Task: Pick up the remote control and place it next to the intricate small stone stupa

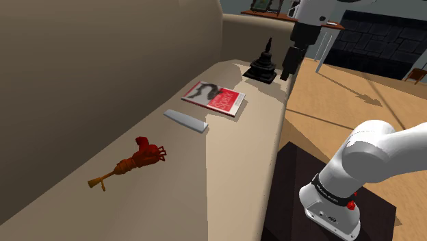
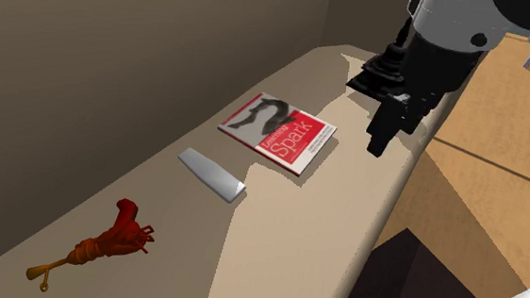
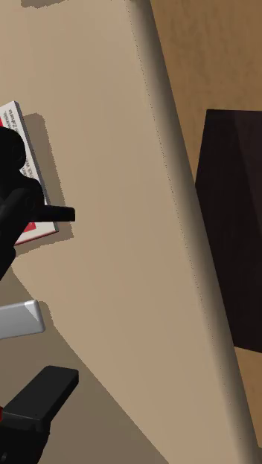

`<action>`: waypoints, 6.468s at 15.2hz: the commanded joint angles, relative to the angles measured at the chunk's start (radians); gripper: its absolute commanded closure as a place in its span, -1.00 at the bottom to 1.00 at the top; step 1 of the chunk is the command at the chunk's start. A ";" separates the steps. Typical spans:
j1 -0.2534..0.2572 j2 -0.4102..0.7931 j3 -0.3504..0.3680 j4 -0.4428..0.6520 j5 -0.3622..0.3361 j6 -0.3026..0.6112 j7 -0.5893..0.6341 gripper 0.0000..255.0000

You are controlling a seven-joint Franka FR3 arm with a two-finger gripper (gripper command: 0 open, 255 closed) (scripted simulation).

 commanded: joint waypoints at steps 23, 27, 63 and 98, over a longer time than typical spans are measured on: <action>0.090 0.679 0.208 0.172 -0.022 0.550 0.128 -1.00; 0.109 0.826 0.232 0.268 -0.069 0.602 0.167 -1.00; 0.169 1.130 0.240 0.477 -0.180 0.694 0.238 1.00; 0.165 1.011 0.257 0.791 -0.132 0.265 0.197 1.00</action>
